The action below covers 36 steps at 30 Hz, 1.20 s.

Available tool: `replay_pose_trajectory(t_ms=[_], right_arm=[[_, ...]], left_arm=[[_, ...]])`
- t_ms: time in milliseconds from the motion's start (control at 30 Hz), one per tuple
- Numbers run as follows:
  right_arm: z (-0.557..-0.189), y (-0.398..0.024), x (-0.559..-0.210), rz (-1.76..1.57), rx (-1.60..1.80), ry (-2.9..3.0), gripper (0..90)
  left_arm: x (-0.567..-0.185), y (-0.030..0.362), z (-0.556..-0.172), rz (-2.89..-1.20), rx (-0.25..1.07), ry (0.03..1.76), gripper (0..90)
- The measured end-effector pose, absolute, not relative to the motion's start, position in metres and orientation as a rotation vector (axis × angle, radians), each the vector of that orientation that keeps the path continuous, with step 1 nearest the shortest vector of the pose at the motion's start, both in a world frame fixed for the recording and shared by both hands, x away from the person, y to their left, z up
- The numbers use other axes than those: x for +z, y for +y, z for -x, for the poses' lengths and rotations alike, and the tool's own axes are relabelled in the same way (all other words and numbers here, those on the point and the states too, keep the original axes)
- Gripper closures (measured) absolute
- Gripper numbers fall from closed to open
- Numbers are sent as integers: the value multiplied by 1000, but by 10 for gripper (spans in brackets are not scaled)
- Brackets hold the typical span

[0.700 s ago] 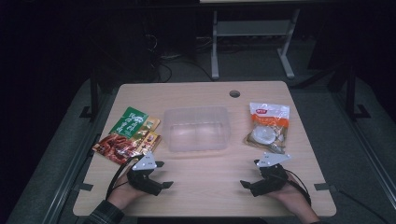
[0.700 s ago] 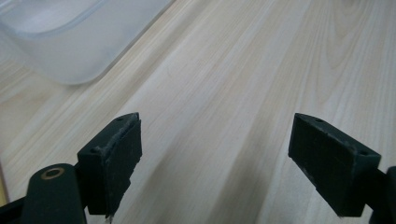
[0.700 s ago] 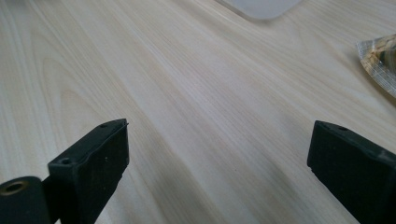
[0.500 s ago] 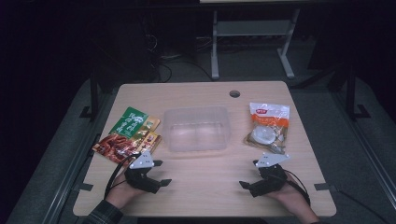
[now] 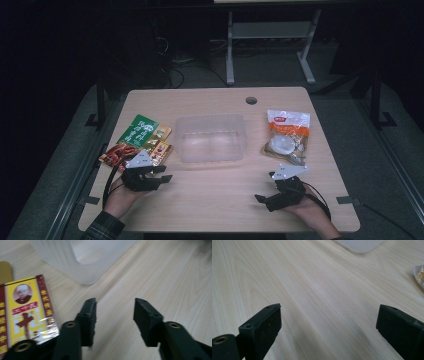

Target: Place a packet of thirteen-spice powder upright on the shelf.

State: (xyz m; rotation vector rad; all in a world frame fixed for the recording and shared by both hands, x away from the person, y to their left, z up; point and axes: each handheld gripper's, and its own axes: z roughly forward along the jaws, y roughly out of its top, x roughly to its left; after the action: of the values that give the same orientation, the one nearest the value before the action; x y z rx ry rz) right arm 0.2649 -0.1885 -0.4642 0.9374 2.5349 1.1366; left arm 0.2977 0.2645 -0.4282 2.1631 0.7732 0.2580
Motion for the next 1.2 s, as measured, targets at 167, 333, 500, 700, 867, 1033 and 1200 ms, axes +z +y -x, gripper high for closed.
replay_pose_trajectory(t_ms=[167, 333, 500, 700, 867, 1033, 1200], right_arm=[[-264, -188, -464, -938, 1138, 2543, 62], [-264, -188, -464, -933, 1141, 2547, 67], [-264, -188, -464, -936, 1139, 2560, 67], [-265, -185, -465, -934, 1136, 2571, 67], [-266, -187, -465, -959, 1142, 2598, 126], [-266, -185, -465, -950, 1124, 2616, 131], [-266, -184, -467, -927, 1111, 2620, 131]], left_arm=[[-423, 271, -308, -2176, 276, 814, 717], [-421, 279, -320, -2167, 289, 868, 814], [-420, 285, -332, -2153, 279, 890, 894], [-417, 289, -349, -2158, 291, 909, 898], [-415, 289, -364, -2137, 302, 918, 899], [-417, 288, -379, -2133, 317, 941, 898], [-421, 287, -395, -2144, 351, 963, 899]])
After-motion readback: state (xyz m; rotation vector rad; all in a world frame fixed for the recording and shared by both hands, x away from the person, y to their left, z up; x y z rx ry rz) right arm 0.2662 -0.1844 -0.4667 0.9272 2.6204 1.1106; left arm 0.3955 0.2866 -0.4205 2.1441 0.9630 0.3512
